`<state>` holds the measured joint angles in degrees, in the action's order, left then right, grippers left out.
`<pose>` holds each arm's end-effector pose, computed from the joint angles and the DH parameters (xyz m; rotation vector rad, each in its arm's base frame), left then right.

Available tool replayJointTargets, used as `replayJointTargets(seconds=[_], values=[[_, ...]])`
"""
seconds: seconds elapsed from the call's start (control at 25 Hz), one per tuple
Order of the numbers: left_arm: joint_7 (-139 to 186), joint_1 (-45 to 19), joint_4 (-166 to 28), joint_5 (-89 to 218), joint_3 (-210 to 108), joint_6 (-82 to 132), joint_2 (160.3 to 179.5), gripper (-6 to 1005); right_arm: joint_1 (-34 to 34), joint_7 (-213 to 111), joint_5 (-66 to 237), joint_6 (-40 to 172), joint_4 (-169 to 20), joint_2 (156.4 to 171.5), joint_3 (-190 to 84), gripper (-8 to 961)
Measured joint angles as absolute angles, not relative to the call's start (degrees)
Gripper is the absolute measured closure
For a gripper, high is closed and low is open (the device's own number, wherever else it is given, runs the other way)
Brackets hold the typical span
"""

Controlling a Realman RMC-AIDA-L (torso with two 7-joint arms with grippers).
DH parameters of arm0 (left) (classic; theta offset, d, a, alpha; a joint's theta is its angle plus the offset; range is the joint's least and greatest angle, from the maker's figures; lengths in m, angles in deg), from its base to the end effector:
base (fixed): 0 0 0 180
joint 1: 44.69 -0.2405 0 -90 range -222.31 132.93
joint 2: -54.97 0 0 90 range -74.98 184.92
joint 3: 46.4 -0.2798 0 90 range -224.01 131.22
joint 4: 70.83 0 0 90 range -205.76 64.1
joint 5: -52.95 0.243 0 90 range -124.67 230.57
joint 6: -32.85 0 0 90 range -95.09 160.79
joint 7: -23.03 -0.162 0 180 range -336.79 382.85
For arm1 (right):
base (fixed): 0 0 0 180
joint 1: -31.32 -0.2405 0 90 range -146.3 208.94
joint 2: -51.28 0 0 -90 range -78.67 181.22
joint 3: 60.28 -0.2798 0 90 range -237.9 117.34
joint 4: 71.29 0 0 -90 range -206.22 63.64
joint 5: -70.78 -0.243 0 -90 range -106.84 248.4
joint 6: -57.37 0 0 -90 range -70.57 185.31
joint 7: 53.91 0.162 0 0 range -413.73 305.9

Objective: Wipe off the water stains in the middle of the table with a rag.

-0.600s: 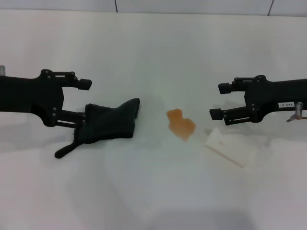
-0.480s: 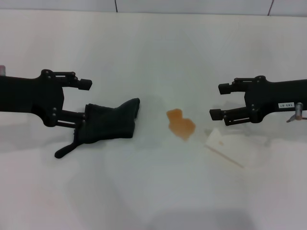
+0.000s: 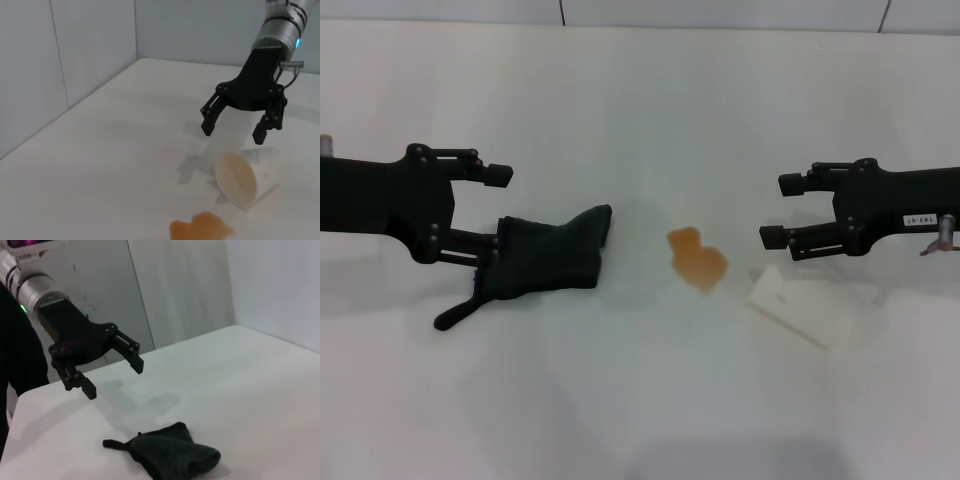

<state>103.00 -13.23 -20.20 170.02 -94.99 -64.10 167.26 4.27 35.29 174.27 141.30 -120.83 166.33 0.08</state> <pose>-0.2707 0.3877 0.0371 -2.9185 -0.2247 -0.3788 0.2622 0.3902 -0.0071 -2.7922 0.5209 0.5576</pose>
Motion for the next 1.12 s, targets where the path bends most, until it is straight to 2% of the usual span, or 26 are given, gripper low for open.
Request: replayJointTargets(seconds=[1.12], values=[[103.25, -13.21, -20.21, 170.11, -95.0, -64.1, 167.62, 166, 9.38, 56.35, 189.93, 145.7, -138.7, 166.35, 2.49, 112]])
